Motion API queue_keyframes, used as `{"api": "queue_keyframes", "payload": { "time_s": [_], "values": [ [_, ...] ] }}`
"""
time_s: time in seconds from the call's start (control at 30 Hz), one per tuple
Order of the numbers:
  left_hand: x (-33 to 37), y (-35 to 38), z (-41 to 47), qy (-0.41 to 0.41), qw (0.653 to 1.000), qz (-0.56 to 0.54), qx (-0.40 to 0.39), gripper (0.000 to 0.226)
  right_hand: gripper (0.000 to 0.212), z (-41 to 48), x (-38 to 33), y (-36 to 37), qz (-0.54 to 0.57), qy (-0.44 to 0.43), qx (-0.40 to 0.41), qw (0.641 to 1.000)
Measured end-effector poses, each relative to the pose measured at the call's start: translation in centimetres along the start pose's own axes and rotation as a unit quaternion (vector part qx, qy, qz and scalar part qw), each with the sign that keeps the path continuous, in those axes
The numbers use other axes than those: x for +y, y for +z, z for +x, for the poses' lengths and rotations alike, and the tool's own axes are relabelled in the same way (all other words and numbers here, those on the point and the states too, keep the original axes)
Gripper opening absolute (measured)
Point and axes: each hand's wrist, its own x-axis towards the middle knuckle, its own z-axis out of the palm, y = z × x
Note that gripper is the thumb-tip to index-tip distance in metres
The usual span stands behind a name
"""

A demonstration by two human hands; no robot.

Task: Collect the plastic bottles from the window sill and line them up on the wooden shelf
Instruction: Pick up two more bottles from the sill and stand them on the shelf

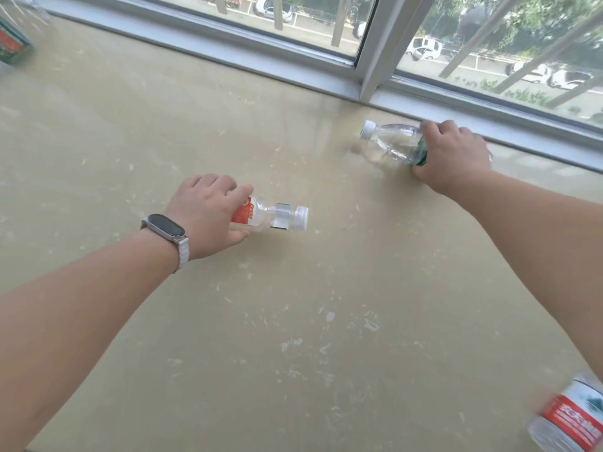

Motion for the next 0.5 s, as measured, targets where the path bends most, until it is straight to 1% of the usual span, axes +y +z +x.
{"api": "queue_keyframes", "payload": {
  "time_s": [0.13,0.23,0.4,0.5],
  "values": [
    [1.7,-1.1,-0.1,-0.032,0.998,-0.059,0.005,0.074,0.056,-1.8,-0.5,-0.6,0.038,0.013,-0.037,0.998],
    [2.8,-2.1,-0.2,-0.07,0.99,-0.119,0.007,0.077,0.063,-3.5,-1.3,-1.3,0.098,0.038,-0.049,0.993],
    [4.7,-4.2,-1.1,-0.152,0.964,-0.216,-0.015,0.077,0.061,-7.3,-3.0,-2.9,0.209,0.077,-0.049,0.974],
    [6.0,-5.5,-1.9,-0.164,0.945,-0.282,-0.024,0.074,0.059,-9.9,-3.2,-4.2,0.263,0.094,-0.048,0.959]
  ]
}}
